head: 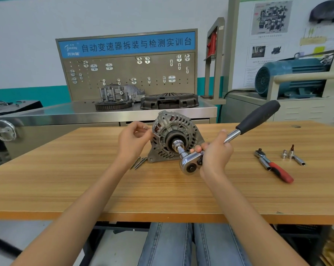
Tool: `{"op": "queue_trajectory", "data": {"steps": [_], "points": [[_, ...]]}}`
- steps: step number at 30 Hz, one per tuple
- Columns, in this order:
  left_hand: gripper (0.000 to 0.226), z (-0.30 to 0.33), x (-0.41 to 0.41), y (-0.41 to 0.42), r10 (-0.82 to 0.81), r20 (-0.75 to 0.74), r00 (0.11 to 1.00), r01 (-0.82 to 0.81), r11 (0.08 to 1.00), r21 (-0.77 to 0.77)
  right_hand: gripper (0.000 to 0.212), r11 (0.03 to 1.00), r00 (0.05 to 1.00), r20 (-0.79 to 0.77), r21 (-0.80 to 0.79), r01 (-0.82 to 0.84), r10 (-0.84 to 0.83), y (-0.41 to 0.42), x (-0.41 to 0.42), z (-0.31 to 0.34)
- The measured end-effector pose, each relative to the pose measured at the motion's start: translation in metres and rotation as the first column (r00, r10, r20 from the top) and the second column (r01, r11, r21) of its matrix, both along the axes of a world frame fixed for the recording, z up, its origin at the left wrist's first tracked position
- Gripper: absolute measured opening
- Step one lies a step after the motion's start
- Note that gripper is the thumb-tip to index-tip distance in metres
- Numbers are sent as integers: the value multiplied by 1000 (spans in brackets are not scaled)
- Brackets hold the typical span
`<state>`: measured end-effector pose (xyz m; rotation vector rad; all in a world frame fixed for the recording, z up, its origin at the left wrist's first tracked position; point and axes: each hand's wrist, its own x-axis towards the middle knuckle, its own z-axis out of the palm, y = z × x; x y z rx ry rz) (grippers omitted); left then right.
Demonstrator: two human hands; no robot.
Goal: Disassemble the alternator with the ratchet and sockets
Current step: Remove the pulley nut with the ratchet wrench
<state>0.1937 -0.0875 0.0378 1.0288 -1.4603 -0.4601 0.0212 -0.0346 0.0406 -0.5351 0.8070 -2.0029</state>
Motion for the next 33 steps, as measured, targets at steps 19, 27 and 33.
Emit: {"op": "queue_trajectory", "data": {"steps": [19,27,33], "points": [[11,-26,-38,1,433,563,704,-138,861,-490,33,1000,996,82,-9,-29,30,2,-1,-1],[27,-34,-38,0,298,434,850,-146,925,-350,32,1000,992,121,2,-28,28,2,0,-3],[11,-40,-25,13,309,446,840,-171,931,-323,30,1000,986,165,30,-7,2,-1,1,-8]]}}
